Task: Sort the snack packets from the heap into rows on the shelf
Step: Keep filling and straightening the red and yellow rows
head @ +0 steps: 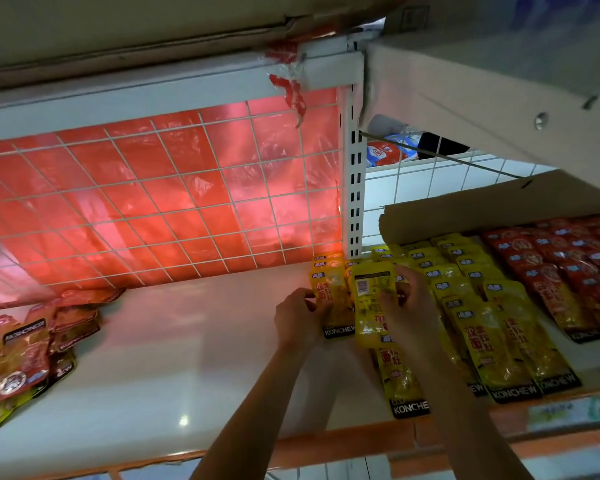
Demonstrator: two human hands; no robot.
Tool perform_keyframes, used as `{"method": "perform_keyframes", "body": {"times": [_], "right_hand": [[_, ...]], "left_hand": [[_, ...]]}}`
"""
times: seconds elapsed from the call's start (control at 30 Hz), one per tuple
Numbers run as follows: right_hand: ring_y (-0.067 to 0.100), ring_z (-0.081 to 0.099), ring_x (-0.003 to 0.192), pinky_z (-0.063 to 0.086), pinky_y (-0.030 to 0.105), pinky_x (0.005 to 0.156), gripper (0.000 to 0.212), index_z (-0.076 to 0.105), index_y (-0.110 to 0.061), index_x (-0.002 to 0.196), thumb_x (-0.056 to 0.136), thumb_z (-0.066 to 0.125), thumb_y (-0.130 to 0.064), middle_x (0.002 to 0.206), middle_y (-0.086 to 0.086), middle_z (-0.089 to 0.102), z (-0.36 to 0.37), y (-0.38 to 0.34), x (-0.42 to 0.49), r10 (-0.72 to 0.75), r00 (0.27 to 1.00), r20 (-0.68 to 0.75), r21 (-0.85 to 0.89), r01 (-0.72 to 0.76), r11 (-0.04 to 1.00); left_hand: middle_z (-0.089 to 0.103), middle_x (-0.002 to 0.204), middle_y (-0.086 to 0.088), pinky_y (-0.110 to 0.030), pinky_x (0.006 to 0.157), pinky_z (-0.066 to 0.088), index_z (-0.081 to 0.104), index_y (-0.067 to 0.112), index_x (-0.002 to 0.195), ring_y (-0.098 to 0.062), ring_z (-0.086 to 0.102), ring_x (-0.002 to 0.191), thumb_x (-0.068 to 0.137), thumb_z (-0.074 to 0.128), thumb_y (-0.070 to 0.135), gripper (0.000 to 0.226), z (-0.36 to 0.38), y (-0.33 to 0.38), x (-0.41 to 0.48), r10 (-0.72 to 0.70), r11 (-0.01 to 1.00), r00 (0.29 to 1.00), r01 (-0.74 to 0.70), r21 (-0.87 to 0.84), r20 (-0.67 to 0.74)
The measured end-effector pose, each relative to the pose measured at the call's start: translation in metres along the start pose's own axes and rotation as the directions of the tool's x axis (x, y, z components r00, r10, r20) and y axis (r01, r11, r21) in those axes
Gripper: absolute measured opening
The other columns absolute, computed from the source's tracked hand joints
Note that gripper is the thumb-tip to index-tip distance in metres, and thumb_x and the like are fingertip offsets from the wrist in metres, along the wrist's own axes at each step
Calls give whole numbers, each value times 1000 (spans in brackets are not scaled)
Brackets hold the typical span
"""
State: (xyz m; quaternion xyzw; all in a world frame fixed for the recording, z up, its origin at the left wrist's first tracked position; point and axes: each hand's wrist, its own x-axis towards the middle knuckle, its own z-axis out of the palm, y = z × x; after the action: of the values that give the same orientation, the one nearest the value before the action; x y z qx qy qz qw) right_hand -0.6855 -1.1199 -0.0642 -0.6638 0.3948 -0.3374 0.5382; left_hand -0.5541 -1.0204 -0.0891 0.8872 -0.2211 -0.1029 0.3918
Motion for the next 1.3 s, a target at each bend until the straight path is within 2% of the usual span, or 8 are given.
{"method": "perform_keyframes", "body": {"times": [0.2, 0.4, 0.53, 0.63, 0.83, 0.97, 1.1, 1.3], "right_hand": [[-3, 57, 50, 43, 24, 47, 51, 49, -40, 118, 81, 60, -6, 79, -17, 65, 1, -5, -4, 4, 998, 70, -19, -3, 1000], [2, 64, 74, 48, 21, 64, 28, 65, -27, 96, 78, 69, -5, 85, -11, 69, 1, -11, -7, -77, 996, 55, 20, 76, 997], [0, 63, 68, 50, 15, 62, 34, 67, -29, 84, 79, 67, 5, 74, -11, 70, 0, -23, -13, -201, 973, 110, 217, 174, 960], [8, 63, 69, 52, 27, 64, 25, 66, -26, 84, 81, 68, -1, 75, -2, 70, 4, -27, -11, -195, 978, 69, 208, 177, 962], [15, 66, 84, 53, 30, 74, 26, 69, -25, 82, 76, 73, 0, 83, -3, 70, 10, -27, -18, -364, 918, 160, 213, 328, 920], [19, 56, 116, 41, 32, 100, 42, 74, -22, 66, 66, 68, 19, 93, -7, 72, 8, -24, -14, -480, 836, 266, 225, 431, 874], [12, 52, 122, 41, 36, 103, 47, 74, -20, 70, 69, 59, 25, 111, -10, 67, 8, -15, -10, -425, 861, 279, 103, 413, 905], [6, 56, 112, 31, -2, 89, 42, 69, -23, 101, 81, 56, 11, 111, -11, 63, 4, -6, -10, -356, 908, 219, -169, 395, 903]], "left_hand": [[72, 99, -4, -27, 77, 47, 63, 19, 117, -20, 66, 90, 82, 72, 39, 41, 5, 0, 1, -4, 1000, 1000, 3, -7, -15], [65, 102, -1, -26, 73, 37, 64, 19, 115, -17, 61, 92, 90, 61, 40, 32, -1, 5, -5, 85, 993, 993, -78, 92, -79], [68, 76, -3, -34, 64, 46, 68, 14, 84, -18, 59, 65, 96, 53, 27, 23, -7, 11, -12, 43, 963, 999, -33, -268, 32], [65, 67, 1, -27, 53, 45, 66, 18, 82, -10, 56, 50, 96, 52, 21, 19, -16, 16, -16, 13, 909, 1000, -13, -417, -3], [70, 68, -4, -23, 52, 53, 66, 12, 88, -16, 66, 56, 102, 36, 40, 43, -28, 30, -25, -100, 654, 932, 325, -683, 348], [68, 98, -18, -31, 66, 57, 65, 2, 108, -26, 67, 78, 92, 48, 46, 50, -43, 27, -21, 22, 307, 797, 569, -763, 603], [69, 100, -23, -36, 71, 58, 69, 3, 104, -30, 68, 80, 83, 65, 10, 22, -39, 23, -22, 99, 522, 846, 403, -752, 523], [72, 95, -21, -39, 70, 59, 67, 1, 99, -30, 71, 80, 89, 63, 8, 12, -16, 9, -20, -174, 631, 916, 385, -673, 361]]}}
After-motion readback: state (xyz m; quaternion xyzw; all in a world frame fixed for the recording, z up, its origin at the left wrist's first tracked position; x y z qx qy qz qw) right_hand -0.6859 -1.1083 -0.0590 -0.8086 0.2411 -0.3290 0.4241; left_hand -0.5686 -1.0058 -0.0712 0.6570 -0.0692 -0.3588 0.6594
